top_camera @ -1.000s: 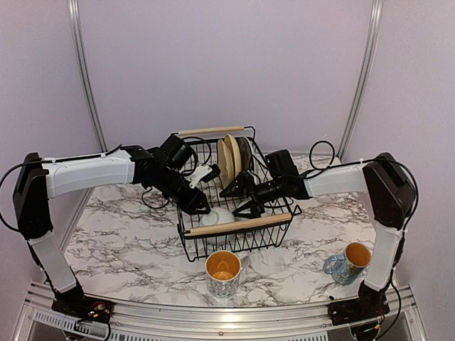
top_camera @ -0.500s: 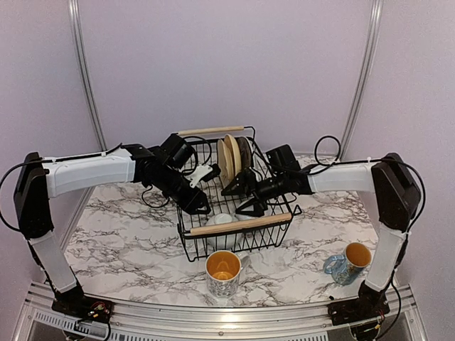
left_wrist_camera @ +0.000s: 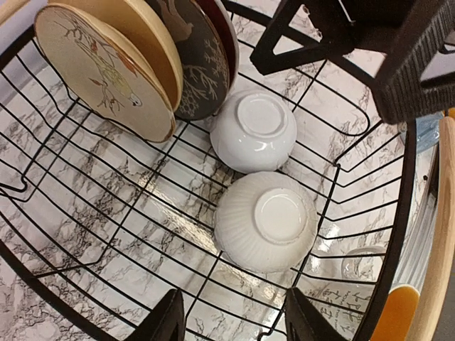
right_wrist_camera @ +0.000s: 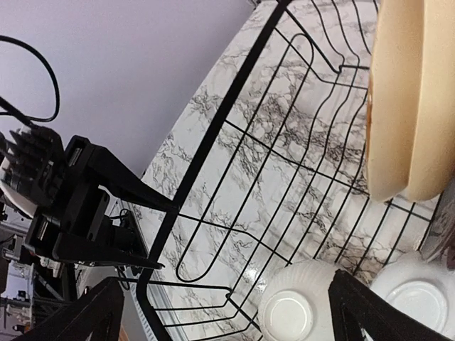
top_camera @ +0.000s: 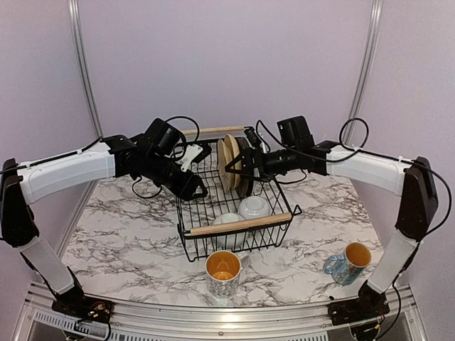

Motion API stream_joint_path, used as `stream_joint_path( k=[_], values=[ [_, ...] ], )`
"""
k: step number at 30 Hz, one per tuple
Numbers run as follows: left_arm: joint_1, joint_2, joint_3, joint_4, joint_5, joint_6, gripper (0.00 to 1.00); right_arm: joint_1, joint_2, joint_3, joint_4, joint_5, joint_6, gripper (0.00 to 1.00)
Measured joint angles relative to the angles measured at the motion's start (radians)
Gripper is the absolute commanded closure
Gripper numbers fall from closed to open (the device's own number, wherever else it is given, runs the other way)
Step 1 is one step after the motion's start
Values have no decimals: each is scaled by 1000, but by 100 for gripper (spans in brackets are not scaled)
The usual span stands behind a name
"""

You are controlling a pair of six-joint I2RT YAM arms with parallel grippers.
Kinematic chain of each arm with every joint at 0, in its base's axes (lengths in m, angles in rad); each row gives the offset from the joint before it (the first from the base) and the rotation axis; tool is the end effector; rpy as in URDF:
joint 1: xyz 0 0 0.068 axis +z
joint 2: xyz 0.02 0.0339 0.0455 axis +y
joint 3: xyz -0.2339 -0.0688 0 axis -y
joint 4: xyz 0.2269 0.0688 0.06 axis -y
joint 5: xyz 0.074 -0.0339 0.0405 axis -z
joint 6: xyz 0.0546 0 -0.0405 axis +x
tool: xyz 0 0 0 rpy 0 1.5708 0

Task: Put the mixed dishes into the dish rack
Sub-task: Move the bowl to the dish rack.

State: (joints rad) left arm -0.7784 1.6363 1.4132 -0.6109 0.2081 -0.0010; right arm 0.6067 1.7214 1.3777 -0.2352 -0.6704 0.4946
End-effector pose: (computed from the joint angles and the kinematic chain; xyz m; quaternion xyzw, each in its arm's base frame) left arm 0.2452 -0.2576 0.2608 0.3863 0.8445 -0.2257 0.2945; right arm 0.2983 0.2483 0.2609 -0.2028 0.8205 0.4817 0.2316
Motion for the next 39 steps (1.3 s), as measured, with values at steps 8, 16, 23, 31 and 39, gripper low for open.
stream_joint_path(
  k=[8,16,23,31,39],
  values=[
    [-1,-171,4,43,-210,-116,38,0,-146,47,-99,56,-493,2],
    [-1,-428,-109,63,-375,-198,37,-94,-225,53,-200,37,-888,23],
    [-1,-514,-234,67,-393,-260,37,116,-71,119,-355,204,-1145,38],
    [-5,-513,-245,69,-392,-292,37,150,207,463,-562,299,-1219,44],
    [-9,-425,-166,54,-382,-280,37,183,389,617,-715,330,-1260,47]
  ],
)
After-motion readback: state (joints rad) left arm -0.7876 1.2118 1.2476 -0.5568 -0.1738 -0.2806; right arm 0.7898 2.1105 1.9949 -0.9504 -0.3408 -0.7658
